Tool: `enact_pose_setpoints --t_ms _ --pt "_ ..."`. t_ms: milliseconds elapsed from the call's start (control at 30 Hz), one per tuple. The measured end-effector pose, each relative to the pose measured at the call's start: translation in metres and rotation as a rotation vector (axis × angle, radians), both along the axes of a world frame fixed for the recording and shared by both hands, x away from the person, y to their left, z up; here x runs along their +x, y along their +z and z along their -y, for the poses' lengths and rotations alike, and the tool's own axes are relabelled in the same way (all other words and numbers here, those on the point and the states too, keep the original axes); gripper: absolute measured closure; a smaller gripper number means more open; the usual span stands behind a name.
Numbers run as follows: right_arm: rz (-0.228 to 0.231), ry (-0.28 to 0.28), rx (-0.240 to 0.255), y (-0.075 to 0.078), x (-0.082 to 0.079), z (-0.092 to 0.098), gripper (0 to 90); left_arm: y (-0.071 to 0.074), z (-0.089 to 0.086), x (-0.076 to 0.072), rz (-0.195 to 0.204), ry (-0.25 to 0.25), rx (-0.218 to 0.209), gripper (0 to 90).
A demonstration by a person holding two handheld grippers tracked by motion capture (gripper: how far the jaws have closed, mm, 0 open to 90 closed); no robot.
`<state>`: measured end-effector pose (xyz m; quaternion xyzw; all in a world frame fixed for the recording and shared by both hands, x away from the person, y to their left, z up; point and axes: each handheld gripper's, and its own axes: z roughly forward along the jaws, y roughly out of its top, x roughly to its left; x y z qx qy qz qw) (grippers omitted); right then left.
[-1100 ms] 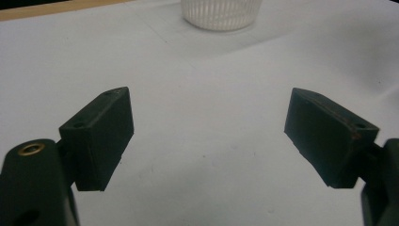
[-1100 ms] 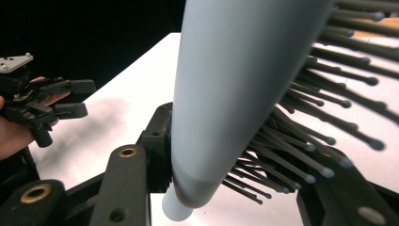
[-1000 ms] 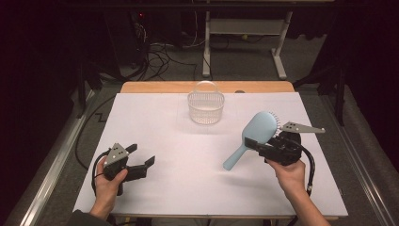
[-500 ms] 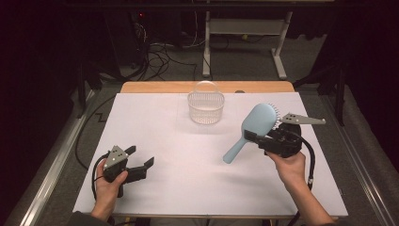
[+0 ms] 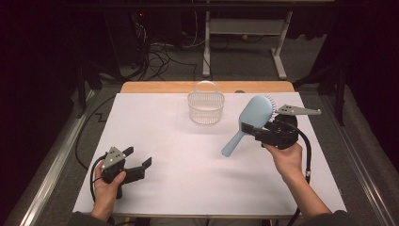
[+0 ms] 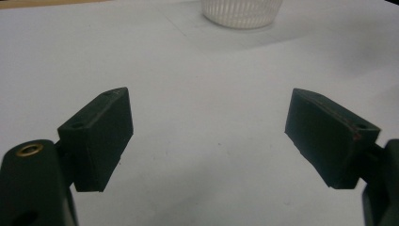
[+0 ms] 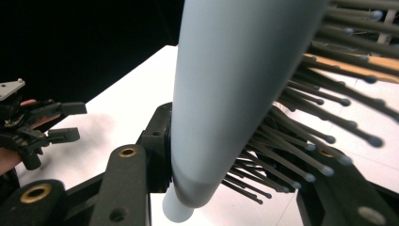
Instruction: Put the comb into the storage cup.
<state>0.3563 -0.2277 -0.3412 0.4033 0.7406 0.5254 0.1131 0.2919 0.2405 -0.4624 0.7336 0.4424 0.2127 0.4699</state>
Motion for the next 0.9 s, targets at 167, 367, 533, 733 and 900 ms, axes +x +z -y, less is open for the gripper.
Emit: enact_pose_setpoints --t_ms 167,367,533,733,900 --pt "0.003 0.000 0.000 0.005 0.004 -0.003 53.6 0.000 0.001 -0.001 0.000 -0.001 0.004 16.7" --pt "0.005 0.002 -0.006 0.008 0.009 -0.007 53.6 0.000 0.001 -0.001 0.001 0.000 0.008 16.7" --pt "0.003 0.000 -0.005 0.010 0.012 -0.009 53.6 -0.001 0.001 -0.001 -0.002 0.002 0.010 16.7" --pt "0.006 -0.001 -0.010 0.013 0.016 -0.011 53.6 -0.001 0.000 0.000 -0.003 0.004 0.006 16.7" --pt "0.005 -0.001 -0.013 0.015 0.020 -0.014 53.6 -0.001 0.001 0.000 -0.006 0.001 0.007 16.7"
